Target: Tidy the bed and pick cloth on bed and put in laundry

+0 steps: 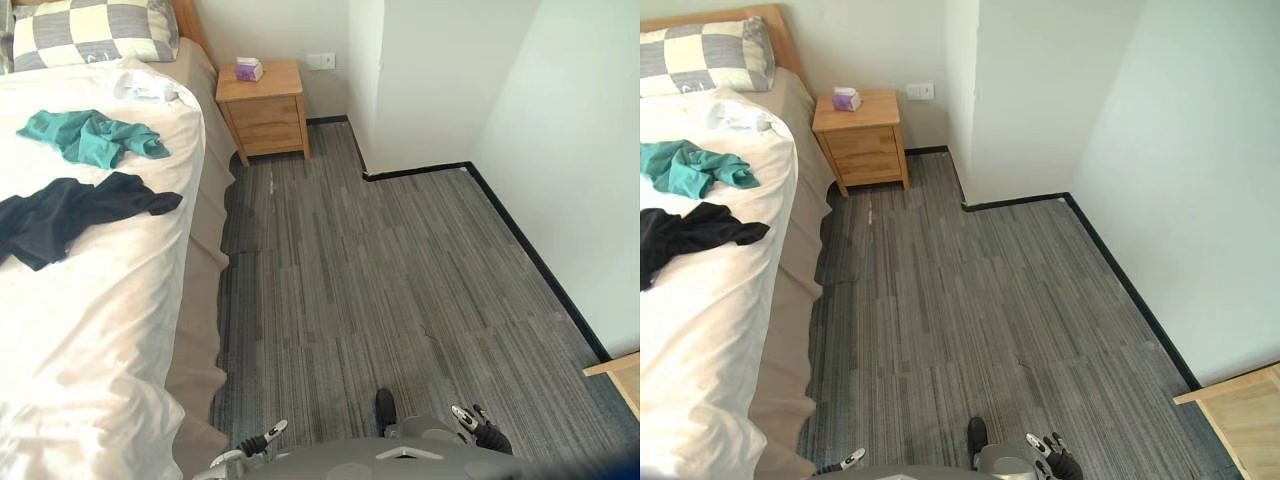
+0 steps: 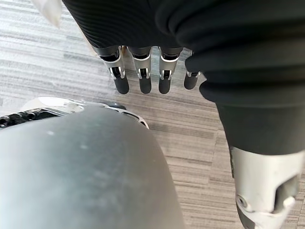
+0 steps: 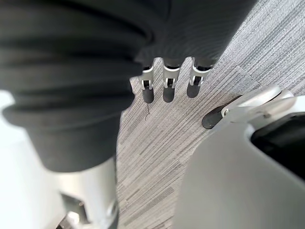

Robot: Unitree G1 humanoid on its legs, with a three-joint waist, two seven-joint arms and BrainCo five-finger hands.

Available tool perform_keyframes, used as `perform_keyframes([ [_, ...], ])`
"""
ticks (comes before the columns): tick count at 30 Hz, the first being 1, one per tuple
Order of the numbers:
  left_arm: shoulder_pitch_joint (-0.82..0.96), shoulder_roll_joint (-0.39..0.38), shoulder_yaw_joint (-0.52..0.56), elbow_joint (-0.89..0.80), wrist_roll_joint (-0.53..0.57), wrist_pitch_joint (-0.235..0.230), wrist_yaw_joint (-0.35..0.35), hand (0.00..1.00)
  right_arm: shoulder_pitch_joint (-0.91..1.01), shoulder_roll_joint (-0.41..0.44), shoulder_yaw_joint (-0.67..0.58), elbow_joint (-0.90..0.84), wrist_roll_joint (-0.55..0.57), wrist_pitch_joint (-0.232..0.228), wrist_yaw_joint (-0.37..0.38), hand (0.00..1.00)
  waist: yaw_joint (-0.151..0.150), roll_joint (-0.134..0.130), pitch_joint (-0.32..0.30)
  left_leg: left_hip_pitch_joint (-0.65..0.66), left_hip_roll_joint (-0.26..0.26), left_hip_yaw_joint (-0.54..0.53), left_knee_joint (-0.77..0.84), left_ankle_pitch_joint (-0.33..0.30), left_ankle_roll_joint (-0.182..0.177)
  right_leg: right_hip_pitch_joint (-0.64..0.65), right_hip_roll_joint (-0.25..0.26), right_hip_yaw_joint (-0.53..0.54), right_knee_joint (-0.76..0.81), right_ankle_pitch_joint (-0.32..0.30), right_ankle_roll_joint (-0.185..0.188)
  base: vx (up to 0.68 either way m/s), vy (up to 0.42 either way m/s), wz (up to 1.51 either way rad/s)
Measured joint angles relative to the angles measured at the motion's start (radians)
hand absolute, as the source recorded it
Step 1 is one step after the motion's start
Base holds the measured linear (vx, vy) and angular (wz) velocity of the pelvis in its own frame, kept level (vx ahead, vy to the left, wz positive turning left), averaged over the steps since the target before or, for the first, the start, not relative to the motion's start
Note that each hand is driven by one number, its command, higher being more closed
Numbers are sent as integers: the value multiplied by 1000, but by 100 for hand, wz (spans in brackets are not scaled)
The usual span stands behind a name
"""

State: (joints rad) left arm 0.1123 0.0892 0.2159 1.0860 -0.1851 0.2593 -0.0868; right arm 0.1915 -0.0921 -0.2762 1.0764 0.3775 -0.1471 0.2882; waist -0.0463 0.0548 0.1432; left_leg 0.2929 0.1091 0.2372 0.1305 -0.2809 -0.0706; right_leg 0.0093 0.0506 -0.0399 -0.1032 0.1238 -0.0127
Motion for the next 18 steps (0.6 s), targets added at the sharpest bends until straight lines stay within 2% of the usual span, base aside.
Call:
perform_keyframes([
  [4, 1, 0, 0, 0, 0, 0, 0, 0, 1, 1, 0, 0, 0, 0, 0, 0, 1, -3, 0, -12, -4, -2, -8, 16, 3, -1, -14, -10, 0, 0, 1, -8, 20, 10],
  [7, 3, -1, -17, -5, -6, -10, 6, 0, 2, 3, 0, -13, 1, -1, -16, 0, -17, -5, -4, -32, -1, 13, -40, 19, 7, -22, -32, -71, 2, -3, 4, -17, 26, 47],
  [9, 6, 0, -21, -10, -47, -23, 9, 0, 7, 4, -2, -18, 2, 0, -28, 0, -15, -8, -1, -36, 12, 52, -59, 16, 4, -25, -32, -97, 17, -7, 2, -34, 24, 32],
  [12, 21, 4, -41, -52, -118, -49, 32, 0, 3, 5, -7, -51, -6, 8, -52, 0, 2, -5, 7, -82, 53, 119, 33, -51, -3, -165, -55, -177, 296, -126, -22, -42, -40, -34],
  [13, 21, 7, -44, -66, -147, -52, 58, 0, -1, -1, 7, -67, -11, 26, -59, 0, 7, -10, 13, -96, 66, 164, 89, -90, -7, -234, -78, -215, 450, -206, -17, 63, -148, -83],
  [14, 36, 1, -46, -81, -184, -62, 91, 0, -14, -29, 47, -82, -14, 47, -61, 0, 12, -5, 28, -100, 97, 207, 199, -136, -35, -268, -97, -274, 601, -306, -26, 135, -147, -72],
  [15, 43, 1, -43, -83, -193, -65, 95, 0, -17, -35, 58, -82, -16, 50, -62, 0, 11, -16, 33, -114, 110, 213, 248, -149, -40, -261, -102, -282, 620, -334, -29, 162, -165, -43],
  [16, 21, 23, -35, -89, -232, -80, 105, 0, -21, -44, 75, -75, -17, 63, -64, 0, 2, -23, 74, -227, 168, 210, 559, -120, 22, -247, -105, -279, 637, -401, -70, 93, -186, -11],
  [17, 4, 18, -36, -91, -266, -91, 128, 0, -17, -56, 79, -74, -16, 78, -66, 0, 5, -14, 104, -346, 201, 116, 783, 41, 113, -212, -83, -277, 588, -400, -68, 78, -186, -18],
  [18, 4, 14, -34, -91, -278, -95, 134, 0, -21, -61, 80, -72, -15, 85, -67, 0, 14, -20, 117, -387, 200, 72, 836, 104, 97, -181, -81, -270, 554, -399, -68, 233, -110, -37],
])
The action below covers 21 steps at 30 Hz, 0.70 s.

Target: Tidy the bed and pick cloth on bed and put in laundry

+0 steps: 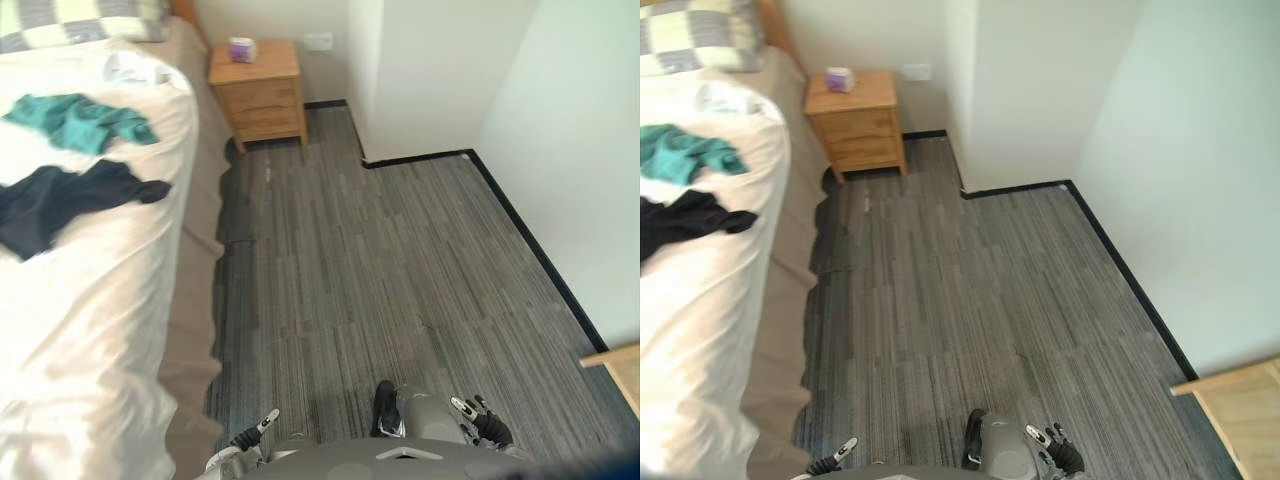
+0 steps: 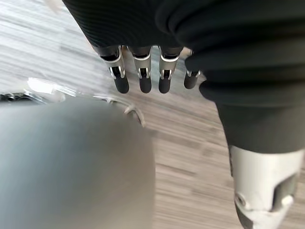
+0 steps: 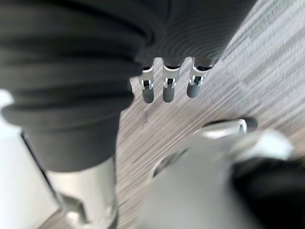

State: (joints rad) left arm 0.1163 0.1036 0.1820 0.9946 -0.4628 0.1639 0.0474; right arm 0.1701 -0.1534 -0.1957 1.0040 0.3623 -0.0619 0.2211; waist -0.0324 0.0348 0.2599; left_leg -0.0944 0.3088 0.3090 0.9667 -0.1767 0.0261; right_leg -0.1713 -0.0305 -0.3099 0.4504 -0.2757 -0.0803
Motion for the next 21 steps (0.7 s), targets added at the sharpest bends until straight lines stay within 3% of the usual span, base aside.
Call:
perform_keyframes([
  [1, 2, -1, 19, 0, -14, -7, 2, 0, -8, -8, 3, 6, 7, 4, 0, 0, 10, 5, 23, -62, -37, -56, 65, -35, -73, 46, -1, 13, -50, 1, -1, 287, -8, -34],
  [2, 4, -2, 26, 5, -29, -13, 1, 0, -8, -7, -4, 17, 8, 4, 1, 0, 11, -3, 47, -92, -75, -66, 62, -72, -94, 79, -9, 27, -67, 6, -10, 355, -29, -24],
  [4, 25, -17, 25, 8, -28, -22, -7, 0, -4, -3, -27, 32, 7, 4, 3, 0, 17, -7, 66, -123, -122, -51, -58, -100, -102, 141, -7, 38, -88, 10, 2, 335, -70, -12],
  [5, 50, -21, 36, 8, -37, -28, -16, 0, -5, 1, -37, 34, 6, 5, 3, 0, 24, -9, 67, -132, -152, -13, -254, -98, -102, 184, -3, 38, -102, -11, 19, 415, -65, -9],
  [7, 58, -21, 37, 8, -38, -27, -19, 0, -10, 15, -76, 34, 6, 4, 4, 0, 24, -13, 70, -134, -195, 19, -505, -45, -112, 229, -2, 36, -119, -26, 44, 387, -39, 3],
  [9, 84, -35, 41, 11, -39, -22, -20, 0, -8, 16, -99, 35, 5, -2, 8, 0, 36, 1, 76, -138, -205, 21, -779, 95, -114, 322, 28, 51, -182, -55, 77, 398, 32, -16],
  [10, 93, -41, 53, 13, -40, -21, -23, 0, -6, 17, -99, 36, 5, -4, 8, 0, 40, 2, 75, -141, -201, 17, -802, 128, -112, 345, 31, 53, -190, -70, 81, 457, 103, -35],
  [12, 96, -45, 71, 21, -63, -20, -38, 0, -7, 18, -95, 35, 5, -7, 8, 0, 53, -9, 65, -162, -196, 19, -772, 222, -74, 386, 23, 92, -192, -122, 103, 493, 141, -38],
  [13, 98, -44, 78, 24, -72, -15, -43, 0, -15, 19, -92, 35, 4, -7, 7, 0, 57, -29, 51, -191, -200, 46, -702, 252, -11, 389, -6, 108, -188, -154, 114, 605, 198, -43],
  [14, 101, -26, 92, 36, -72, -4, -41, 0, -19, 29, -93, 36, -4, -5, 3, 0, 58, -60, 20, -232, -220, 80, -618, 173, 54, 368, -53, 112, -178, -178, 144, 624, 208, -45],
  [15, 97, -16, 97, 47, -69, 4, -38, 0, -24, 34, -94, 36, -6, -4, 1, 0, 61, -71, 5, -246, -230, 96, -589, 126, 59, 360, -77, 114, -150, -178, 154, 687, 185, -37],
  [16, 75, -6, 107, 52, -52, 19, -20, 0, -39, 38, -97, 36, -11, -1, -3, 0, 69, -88, 3, -254, -247, 107, -535, 72, 91, 301, -120, 119, -7, -176, 173, 846, 194, -15],
  [17, 52, -1, 110, 48, -25, 22, -2, 0, -44, 43, -100, 38, -18, 7, -8, 0, 69, -95, 5, -231, -261, 112, -499, 16, 111, 242, -166, 117, 184, -130, 211, 835, 180, 2],
  [19, 22, 7, 99, 42, -5, 3, 7, 0, -49, 57, -97, 41, -51, 14, -12, 0, 55, -102, 7, -149, -285, 82, -499, -47, 112, 166, -233, 81, 456, -6, 212, 678, 123, 34],
  [21, 15, 10, 63, 8, -1, -17, 8, 0, -58, 64, -66, 43, -74, 13, -20, 0, 48, -94, 8, -25, -284, 45, -559, -74, 98, 130, -238, 29, 530, -27, 182, 483, 46, 30],
])
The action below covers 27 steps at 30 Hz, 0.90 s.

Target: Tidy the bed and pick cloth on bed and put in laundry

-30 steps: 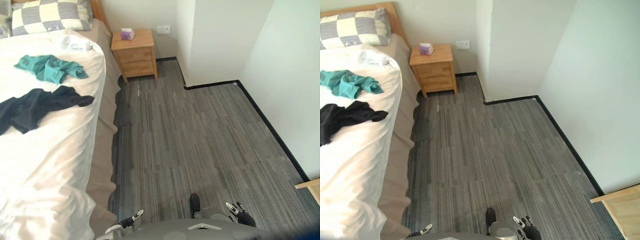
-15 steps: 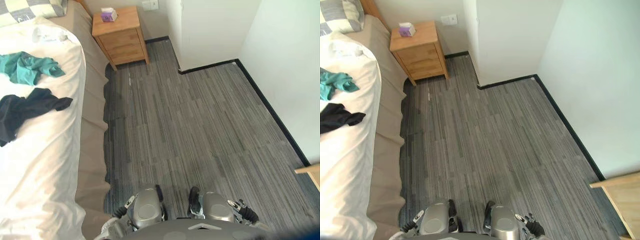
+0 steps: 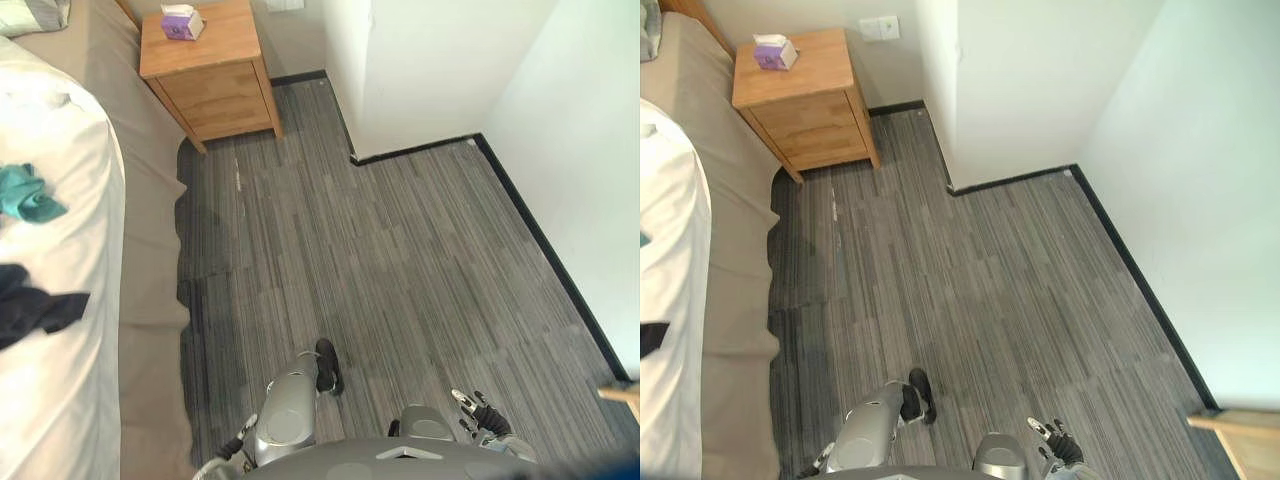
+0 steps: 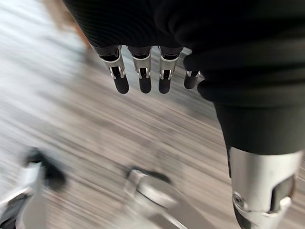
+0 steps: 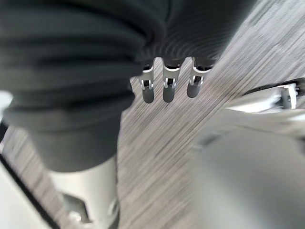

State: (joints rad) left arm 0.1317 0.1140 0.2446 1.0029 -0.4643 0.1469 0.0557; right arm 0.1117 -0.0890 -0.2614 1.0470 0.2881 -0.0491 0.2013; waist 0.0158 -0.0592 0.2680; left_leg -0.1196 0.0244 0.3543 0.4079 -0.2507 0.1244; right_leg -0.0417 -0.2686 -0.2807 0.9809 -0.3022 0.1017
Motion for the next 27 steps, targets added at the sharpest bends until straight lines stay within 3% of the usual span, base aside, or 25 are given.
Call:
perform_keyframes([
  [1, -1, 10, -21, -6, -11, -5, 4, 0, 1, 3, 13, -1, 0, -1, -5, 0, 0, 13, -1, 57, 9, -17, -48, -1, -10, -22, 22, -16, -33, -13, -1, 471, -23, 58],
  [2, -19, 12, -51, -13, -39, -10, 16, 0, 5, 1, 21, -8, 2, -2, -13, 0, -12, 35, 3, 145, 29, -54, -127, 9, -28, -51, 71, -43, -167, -27, 1, 551, -60, 76],
  [5, -50, -3, -86, -49, -66, -8, 18, 0, 5, 5, 22, -20, 5, -7, -20, 0, -21, 29, -1, 203, 44, -117, -204, 14, -56, -130, 132, -33, -461, 11, 5, 413, -103, 72],
  [6, -72, -11, -88, -55, -64, -5, 18, 0, 3, 11, 31, -31, 8, -14, -27, 0, -21, 22, 2, 232, 46, -153, -222, 5, -75, -177, 149, 2, -637, 93, -5, 441, -191, 72],
  [7, -75, -11, -88, -54, -64, -3, 21, 0, 2, 9, 39, -32, 12, -17, -26, 0, -22, 21, 7, 248, 47, -166, -231, 0, -85, -190, 157, 20, -705, 136, -11, 564, -273, 74],
  [8, -73, -12, -89, -51, -64, -1, 32, 0, 3, 11, 45, -40, 15, -21, -21, 0, -25, 17, 15, 279, 51, -188, -233, -23, -110, -199, 165, 55, -816, 218, -12, 511, -301, 60],
  [10, -58, -9, -89, -36, -62, -1, 35, 0, 8, 9, 65, -48, 15, -25, -7, 0, -27, 8, 21, 327, 64, -219, -229, -70, -153, -178, 181, 98, -891, 370, -16, 529, -351, 61],
  [11, -64, -5, -91, -28, -61, -1, 35, 0, 2, 5, 72, -61, 23, -31, 2, 0, -30, 31, 32, 355, 90, -235, -225, -87, -177, -158, 211, 104, -854, 398, -69, 505, -330, 39],
  [12, -68, -14, -108, -28, -58, -2, 31, 0, 0, -10, 78, -95, 26, -36, 17, 0, -26, 52, 44, 363, 114, -225, -205, -78, -186, -184, 228, 105, -750, 319, -86, 468, -310, 26],
  [15, -65, -17, -110, -29, -43, -4, 33, 0, 0, -23, 90, -129, 57, -6, 40, 0, -24, 59, 40, 340, 134, -228, -69, -57, -220, -214, 218, 95, -582, 180, -110, 369, -275, 8],
  [16, -64, -17, -109, -29, -32, -6, 38, 0, -1, -38, 108, -129, 62, 13, 49, 0, -27, 68, 33, 270, 153, -232, 103, -28, -266, -198, 216, 88, -561, 136, -110, 435, -258, 23],
  [17, -67, -23, -107, -29, -36, -9, 38, 0, 1, -52, 127, -122, 60, 23, 64, 0, -41, 85, 38, 167, 191, -246, 328, 47, -301, -152, 221, 71, -577, 106, -119, 290, -148, 32],
  [18, -68, -26, -105, -29, -38, -14, 38, 0, 2, -61, 130, -112, 58, 24, 71, 0, -47, 94, 45, 119, 222, -249, 445, 58, -301, -118, 230, 64, -594, 97, -125, 469, -162, 44],
  [19, -68, -26, -89, -29, -40, -27, 37, 0, 3, -70, 131, -85, 38, 30, 79, 0, -51, 110, 56, 47, 263, -222, 604, 37, -273, -39, 235, 46, -625, 84, -144, 422, -93, 42],
  [20, -68, -22, -69, -28, -40, -31, 38, 0, 10, -69, 131, -62, 30, 33, 86, 0, -51, 104, 63, 3, 271, -182, 637, 10, -245, 34, 223, 37, -653, 75, -141, 506, -102, 32],
  [21, -68, -23, -61, -28, -42, -34, 37, 0, 13, -68, 130, -53, 23, 30, 92, 0, -50, 100, 64, -15, 270, -157, 618, -4, -238, 65, 211, 25, -667, 78, -135, 389, -38, 22],
  [24, -69, -28, -44, -38, -69, -55, 27, 0, 10, -60, 128, -38, -16, 14, 111, 0, -40, 85, 69, -94, 178, -59, 265, -11, -220, 157, 148, 10, -729, 52, -92, 362, 59, 15],
  [25, -69, -29, -43, -39, -70, -55, 26, 0, 11, -59, 125, -38, -38, 12, 111, 0, -32, 84, 69, -103, 145, -35, 106, 28, -219, 177, 130, 1, -741, 42, -75, 430, 151, 30],
  [26, -63, -31, -44, -38, -70, -55, 26, 0, 20, -62, 116, -37, -52, 13, 109, 0, -26, 86, 69, -105, 111, -11, -160, 137, -220, 226, 120, -20, -770, 24, -47, 459, 173, 31],
  [27, -58, -30, -44, -37, -70, -54, 28, 0, 23, -63, 117, -33, -59, 14, 109, 0, -21, 87, 69, -105, 110, -7, -235, 184, -223, 243, 121, -26, -781, 17, -39, 514, 219, 32],
])
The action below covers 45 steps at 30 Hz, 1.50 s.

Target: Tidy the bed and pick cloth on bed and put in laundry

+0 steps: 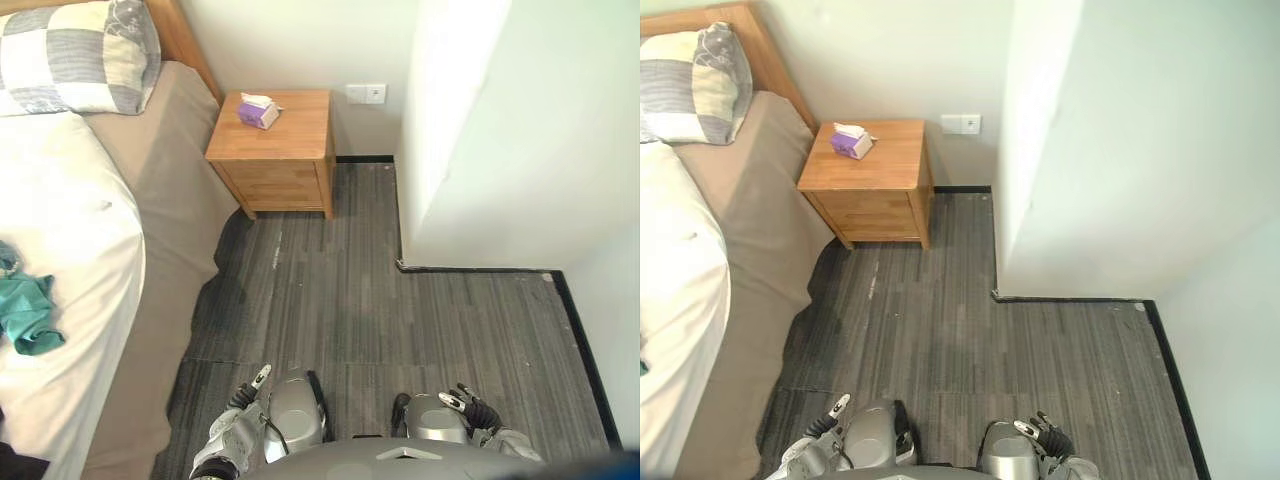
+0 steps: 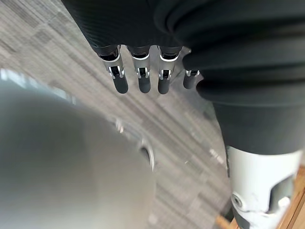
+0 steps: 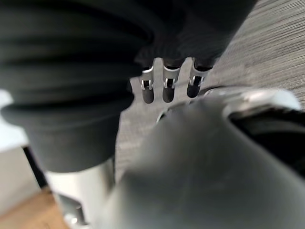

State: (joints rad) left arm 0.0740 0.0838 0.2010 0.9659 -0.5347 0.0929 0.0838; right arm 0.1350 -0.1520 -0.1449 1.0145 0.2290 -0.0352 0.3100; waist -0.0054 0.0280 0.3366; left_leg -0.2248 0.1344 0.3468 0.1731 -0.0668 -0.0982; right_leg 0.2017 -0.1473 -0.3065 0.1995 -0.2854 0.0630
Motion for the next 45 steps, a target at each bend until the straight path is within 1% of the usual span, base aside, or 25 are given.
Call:
perform_keyframes([
  [1, 12, 2, 2, 1, 0, 1, 2, 0, 0, 1, 5, 9, -11, 3, 0, 0, 12, -2, 2, -1, 2, 3, -44, 79, 12, 36, 1, -9, -19, -14, 20, 506, 217, 26],
  [2, 22, 14, 4, 8, -1, 4, 2, 0, -8, 3, 18, 26, -26, 6, 0, 0, 23, -23, -3, -4, -8, 35, -10, 127, 74, 70, -8, -13, -45, -28, 30, 593, 230, 36],
  [3, 23, 33, 5, 10, 0, 4, 1, 0, -12, 10, 39, 46, -36, 6, 0, 0, 27, -63, -8, -28, -23, 79, 37, 103, 120, 89, -35, -16, -62, -28, 19, 481, 157, 39],
  [4, 21, 39, 5, 11, 0, 5, -1, 0, -15, 12, 46, 52, -37, 6, 1, 0, 29, -71, -11, -45, -28, 93, 61, 90, 140, 88, -44, -16, -64, -18, 16, 599, 218, 59],
  [5, 20, 41, 6, 15, 0, 12, -9, 0, -25, 8, 55, 63, -37, 5, 1, 0, 29, -77, -12, -57, -53, 109, 97, 58, 190, 88, -71, -11, -38, 23, 36, 507, 206, 52],
  [6, 20, 41, 7, 19, 4, 16, -12, 0, -25, 3, 57, 63, -37, 5, 2, 0, 30, -80, -14, -54, -67, 106, 108, 43, 211, 84, -87, -7, -7, 35, 50, 611, 262, 58],
  [8, 27, 45, 7, 37, 19, 48, -11, 0, -32, -9, 52, 64, -35, -6, 1, 0, 31, -91, -19, -12, -101, 97, 150, -33, 239, 32, -151, 26, 224, 85, 131, 485, 210, 39],
  [9, 36, 51, 5, 38, 52, 75, -9, 0, -42, -8, 49, 55, -12, -33, -6, 0, 24, -96, -24, 39, -123, 58, 171, -88, 247, -69, -181, 103, 498, 232, 118, 463, 198, 54],
  [10, 36, 60, -3, 38, 67, 81, -8, 0, -43, -8, 47, 46, 0, -45, -11, 0, 20, -103, -29, 60, -136, 33, 166, -101, 242, -115, -190, 123, 606, 269, 112, 469, 190, 86],
  [11, 36, 76, -21, 39, 99, 90, -9, 0, -44, 5, 47, 38, 24, -67, -16, 0, 15, -110, -35, 112, -160, -8, 136, -113, 239, -206, -193, 140, 786, 232, 112, 388, 108, 76],
  [13, 37, 89, -47, 44, 125, 99, -9, 0, -43, 23, 48, 18, 25, -92, -15, 0, 9, -114, -38, 213, -181, -89, 62, -112, 241, -301, -153, 138, 868, 154, 65, 528, 76, 118],
  [15, 42, 98, -83, 50, 136, 94, -10, 0, -35, 37, 52, -12, 28, -110, -10, 0, -8, -106, -39, 299, -188, -161, -6, -110, 235, -374, -104, 130, 802, 97, 58, 460, -17, 148],
  [18, 38, 93, -132, 46, 137, 77, -15, 0, -17, 39, 34, -39, 35, -122, 6, 0, -19, -70, -55, 384, -190, -307, -50, -117, 218, -433, 3, 183, 439, 75, 69, 476, -120, 159],
  [21, 20, 96, -162, 33, 168, 61, -35, 0, -17, 38, 38, -57, 55, -124, -3, 0, -46, -58, -62, 390, -188, -419, -34, -150, 162, -456, 108, 377, 70, 197, 46, 486, -248, 164],
  [22, 20, 99, -162, 31, 181, 56, -42, 0, -15, 41, 41, -57, 61, -124, -6, 0, -44, -72, -64, 397, -193, -427, -20, -172, 129, -444, 114, 429, -18, 268, 46, 572, -426, 164],
  [23, 18, 119, -160, 34, 213, 52, -54, 0, 2, 58, 47, -55, 63, -124, -9, 0, -44, -102, -61, 409, -209, -435, 19, -228, 73, -404, 95, 461, -77, 402, -8, 470, -367, 141],
  [24, 6, 100, -162, 33, 216, 54, -54, 0, -16, 37, 37, -47, 64, -120, -2, 0, -41, -57, -46, 417, -179, -429, 35, -252, 83, -394, 122, 430, -49, 400, 0, 399, -348, 122],
  [27, 17, 69, -160, 26, 251, 49, -77, 0, -38, -1, 53, -69, 93, -128, -4, 0, -34, -13, -60, 431, -98, -374, 5, -236, 71, -387, 157, 378, 10, 310, -48, 282, -263, 62],
  [32, 18, 67, -164, 7, 261, 73, -89, 0, -66, 45, 62, -44, 102, -147, -15, 0, -29, -13, -64, 399, -87, -337, -29, -137, 57, -383, 120, 289, 14, 264, -70, 96, -183, 68],
  [33, 19, 66, -175, 8, 332, 80, -107, 0, -65, 54, 20, -39, 102, -150, -36, 0, -56, 1, -73, 382, -80, -263, -34, -113, 54, -348, 92, 225, -23, 266, -72, 24, -50, 135],
  [35, 17, 61, -193, 9, 432, 77, -137, 0, -47, 62, -40, -24, 101, -159, -69, 0, -68, 24, -91, 384, -58, -121, -62, -104, 58, -303, 77, 135, -49, 258, -69, 11, -32, 143],
  [39, 33, 54, -195, 27, 437, 76, -151, 0, -46, 64, -69, 7, 98, -178, -101, 0, -45, 28, -115, 384, -41, -100, -110, -100, 57, -295, 96, 108, -54, 251, -69, -11, -25, 61],
  [43, 51, 67, -199, 50, 344, 44, -165, 0, -37, 74, -83, 27, 51, -191, -105, 0, -40, 7, -151, 385, -33, -137, -158, -71, 51, -284, 99, 58, -67, 256, -77, -35, -39, 30],
  [44, 64, 77, -218, 48, 284, 54, -150, 0, 3, 96, -77, -1, 12, -191, -99, 0, -33, -6, -200, 401, -11, -190, -223, -34, 15, -142, 140, -26, -295, 337, -83, -18, -34, 13],
  [45, 64, 77, -219, 48, 284, 54, -150, 0, 3, 96, -77, -1, 12, -191, -99, 0, -33, -6, -200, 401, -11, -190, -223, -34, 15, -142, 140, -26, -295, 337, -82, 0, 0, 0],
])
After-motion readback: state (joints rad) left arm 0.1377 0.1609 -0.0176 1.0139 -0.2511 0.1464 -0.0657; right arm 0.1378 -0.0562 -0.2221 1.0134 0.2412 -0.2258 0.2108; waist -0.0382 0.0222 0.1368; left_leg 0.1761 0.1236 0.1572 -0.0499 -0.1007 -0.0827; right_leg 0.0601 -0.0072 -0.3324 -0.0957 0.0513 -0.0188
